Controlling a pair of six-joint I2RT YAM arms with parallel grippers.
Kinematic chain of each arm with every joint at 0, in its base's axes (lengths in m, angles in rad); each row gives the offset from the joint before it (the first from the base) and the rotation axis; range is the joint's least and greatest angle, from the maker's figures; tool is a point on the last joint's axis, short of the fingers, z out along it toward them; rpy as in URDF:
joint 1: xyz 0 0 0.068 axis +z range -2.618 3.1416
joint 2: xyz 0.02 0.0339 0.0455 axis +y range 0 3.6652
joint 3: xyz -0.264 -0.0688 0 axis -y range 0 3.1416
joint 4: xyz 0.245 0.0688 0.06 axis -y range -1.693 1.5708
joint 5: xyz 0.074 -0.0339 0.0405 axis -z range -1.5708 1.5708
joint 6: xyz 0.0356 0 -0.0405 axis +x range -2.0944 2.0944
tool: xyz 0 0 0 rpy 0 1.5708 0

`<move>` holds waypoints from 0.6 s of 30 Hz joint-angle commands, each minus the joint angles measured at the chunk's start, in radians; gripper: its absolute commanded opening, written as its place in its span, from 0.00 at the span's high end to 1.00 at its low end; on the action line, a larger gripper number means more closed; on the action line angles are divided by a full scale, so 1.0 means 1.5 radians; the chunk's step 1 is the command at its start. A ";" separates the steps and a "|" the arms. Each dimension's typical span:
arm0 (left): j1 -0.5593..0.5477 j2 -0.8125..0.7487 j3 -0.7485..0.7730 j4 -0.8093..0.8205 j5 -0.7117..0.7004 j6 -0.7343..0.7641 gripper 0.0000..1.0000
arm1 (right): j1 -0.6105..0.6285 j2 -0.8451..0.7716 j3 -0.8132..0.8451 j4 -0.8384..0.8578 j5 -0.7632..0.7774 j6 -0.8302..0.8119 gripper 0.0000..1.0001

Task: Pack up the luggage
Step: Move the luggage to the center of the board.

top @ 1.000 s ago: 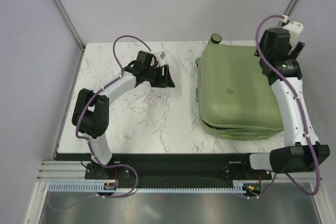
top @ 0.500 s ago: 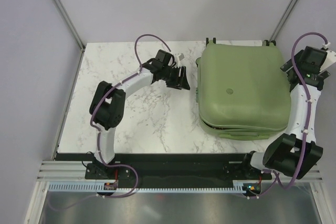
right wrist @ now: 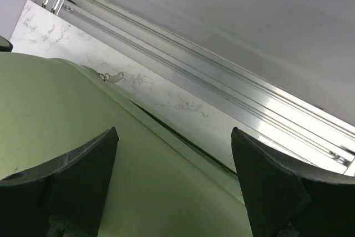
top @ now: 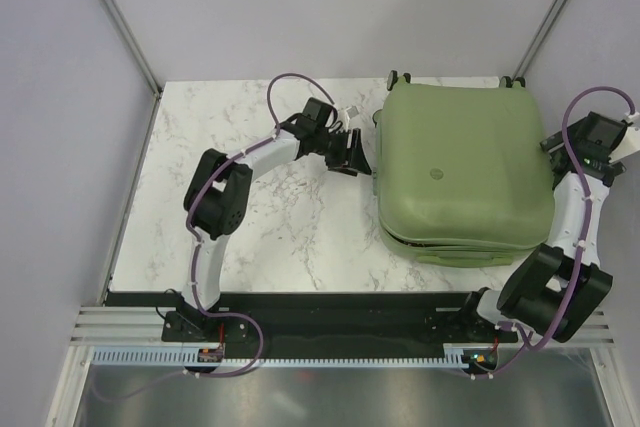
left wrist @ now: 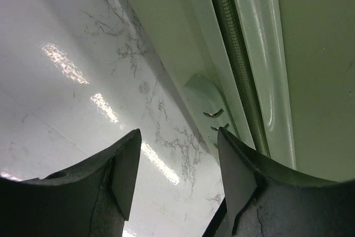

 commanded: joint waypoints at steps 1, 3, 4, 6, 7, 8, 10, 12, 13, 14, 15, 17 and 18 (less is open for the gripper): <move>-0.006 0.021 0.023 0.053 0.066 -0.047 0.36 | 0.002 0.006 -0.032 -0.010 -0.042 0.015 0.10; -0.009 0.029 0.023 0.076 0.086 -0.067 0.36 | -0.003 0.009 -0.042 -0.001 -0.057 0.026 0.10; -0.011 0.036 0.025 0.083 0.093 -0.080 0.36 | -0.006 0.013 -0.043 0.001 -0.061 0.029 0.10; -0.015 0.043 0.023 0.106 0.108 -0.099 0.36 | -0.007 0.026 -0.041 -0.001 -0.072 0.029 0.10; -0.016 0.046 0.021 0.112 0.112 -0.104 0.36 | -0.007 0.031 -0.041 -0.001 -0.079 0.030 0.10; -0.018 0.050 0.021 0.120 0.115 -0.110 0.36 | -0.007 0.035 -0.044 -0.005 -0.085 0.032 0.10; -0.019 0.055 0.019 0.135 0.125 -0.123 0.36 | -0.007 0.047 -0.056 -0.006 -0.107 0.037 0.11; -0.021 0.064 0.017 0.153 0.135 -0.133 0.36 | -0.007 0.055 -0.065 -0.009 -0.126 0.038 0.11; -0.021 0.066 0.011 0.163 0.141 -0.150 0.38 | -0.007 0.068 -0.068 -0.017 -0.135 0.035 0.12; -0.021 0.068 0.006 0.177 0.147 -0.163 0.39 | -0.007 0.074 -0.068 -0.035 -0.161 0.031 0.12; -0.021 0.071 0.001 0.206 0.157 -0.175 0.44 | -0.006 0.084 -0.069 -0.042 -0.173 0.030 0.13; -0.021 0.074 -0.008 0.216 0.166 -0.198 0.51 | -0.005 0.087 -0.074 -0.067 -0.200 0.026 0.13; -0.021 0.074 -0.010 0.216 0.169 -0.202 0.54 | -0.003 0.088 -0.076 -0.074 -0.207 0.022 0.13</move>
